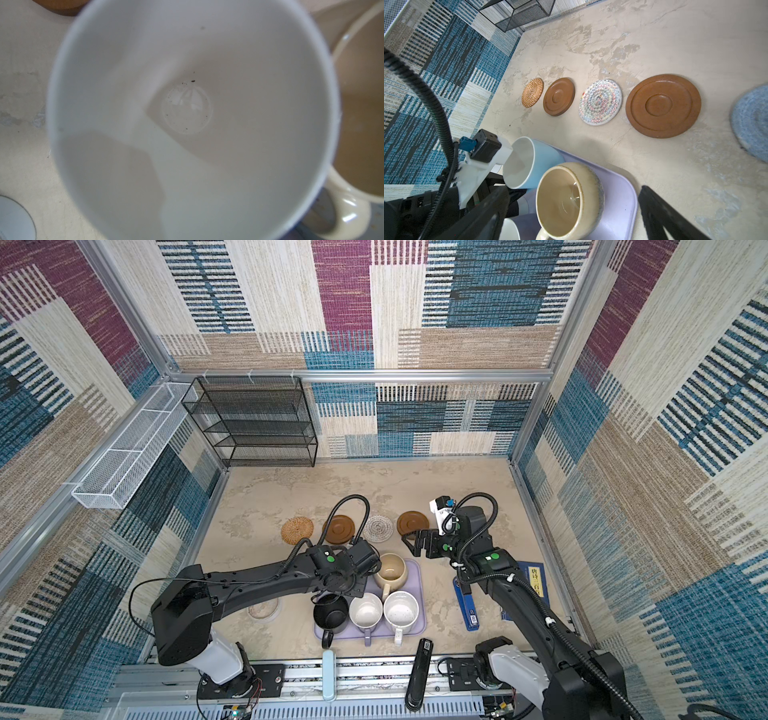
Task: Place cups on coasters
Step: Pick up the cup from the tray.
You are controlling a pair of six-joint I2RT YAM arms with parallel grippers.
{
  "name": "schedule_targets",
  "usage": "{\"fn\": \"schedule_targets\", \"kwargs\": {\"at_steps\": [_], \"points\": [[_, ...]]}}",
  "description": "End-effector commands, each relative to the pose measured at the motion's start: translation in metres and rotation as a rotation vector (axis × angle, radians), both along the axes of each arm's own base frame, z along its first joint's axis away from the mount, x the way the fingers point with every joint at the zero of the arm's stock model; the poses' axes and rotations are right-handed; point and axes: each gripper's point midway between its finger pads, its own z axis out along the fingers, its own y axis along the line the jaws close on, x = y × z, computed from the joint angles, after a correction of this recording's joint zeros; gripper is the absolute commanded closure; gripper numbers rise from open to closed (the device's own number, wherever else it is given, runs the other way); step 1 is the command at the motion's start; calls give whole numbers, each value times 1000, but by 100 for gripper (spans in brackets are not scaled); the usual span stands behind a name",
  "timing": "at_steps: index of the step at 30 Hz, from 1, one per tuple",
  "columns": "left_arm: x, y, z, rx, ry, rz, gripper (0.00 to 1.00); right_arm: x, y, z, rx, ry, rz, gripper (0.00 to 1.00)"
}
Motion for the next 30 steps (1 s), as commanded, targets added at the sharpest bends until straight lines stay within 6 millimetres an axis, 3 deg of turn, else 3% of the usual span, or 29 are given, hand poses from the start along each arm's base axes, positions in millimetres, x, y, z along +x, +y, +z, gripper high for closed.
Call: {"fn": "schedule_targets", "kwargs": {"at_steps": [1,10,16,23,30], "points": [[4,-10,15,-74,-27,3,100,6,4,18,19,-70,17,0],[1,-6,28,-91,-41,-2,100,7,6,21,31,-80,20,1],[-1,6,40,-94,-61,9,100,0,15,35,83,-125,85,1],[7,29,67,-108,-90,21,100,-7,34,54,123,-163,168,0],[27,74,90,-114,-105,86,100,-7,56,58,114,-173,216,0]]}}
